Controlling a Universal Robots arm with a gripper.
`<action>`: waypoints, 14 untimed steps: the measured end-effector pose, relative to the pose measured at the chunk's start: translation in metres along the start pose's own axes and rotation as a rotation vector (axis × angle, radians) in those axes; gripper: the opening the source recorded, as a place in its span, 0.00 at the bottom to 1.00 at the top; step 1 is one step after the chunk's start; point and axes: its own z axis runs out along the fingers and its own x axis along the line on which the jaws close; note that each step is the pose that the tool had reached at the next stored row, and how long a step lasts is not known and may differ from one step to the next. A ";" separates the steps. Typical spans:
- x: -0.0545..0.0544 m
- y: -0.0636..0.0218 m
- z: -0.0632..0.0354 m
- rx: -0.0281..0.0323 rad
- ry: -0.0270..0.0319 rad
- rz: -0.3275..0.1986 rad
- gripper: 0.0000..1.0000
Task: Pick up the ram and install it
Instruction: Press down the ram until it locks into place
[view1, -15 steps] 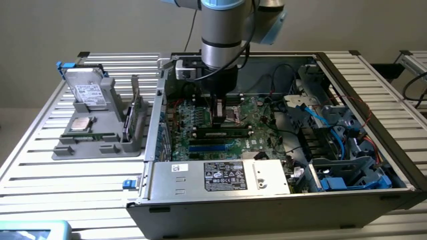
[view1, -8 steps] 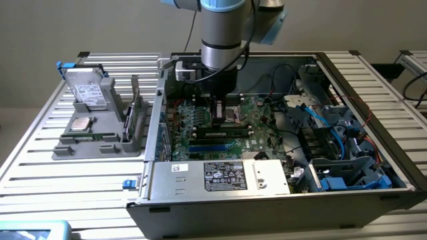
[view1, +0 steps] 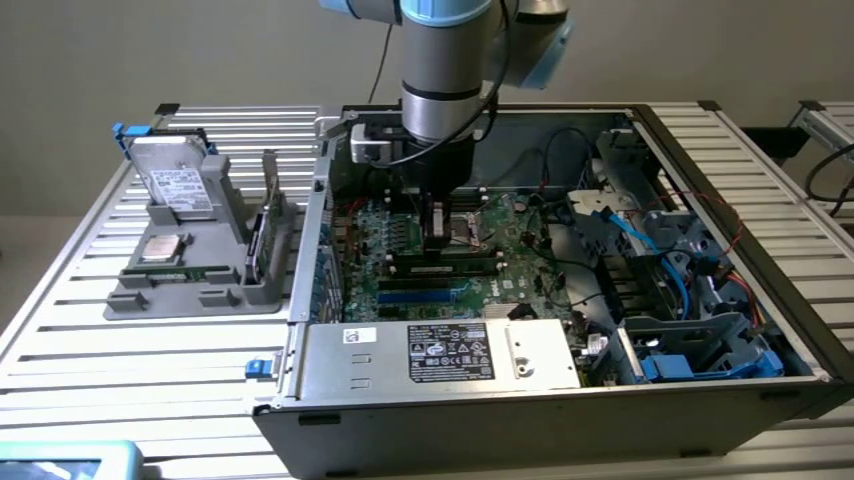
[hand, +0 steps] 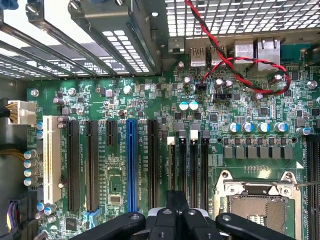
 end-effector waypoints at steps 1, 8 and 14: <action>0.000 0.0000 -0.0012 0.0003 -0.0009 0.000 0.11; 0.001 -0.0148 -0.0116 0.0001 -0.0002 0.000 0.11; 0.001 -0.0267 -0.0135 0.0001 -0.0001 0.000 0.11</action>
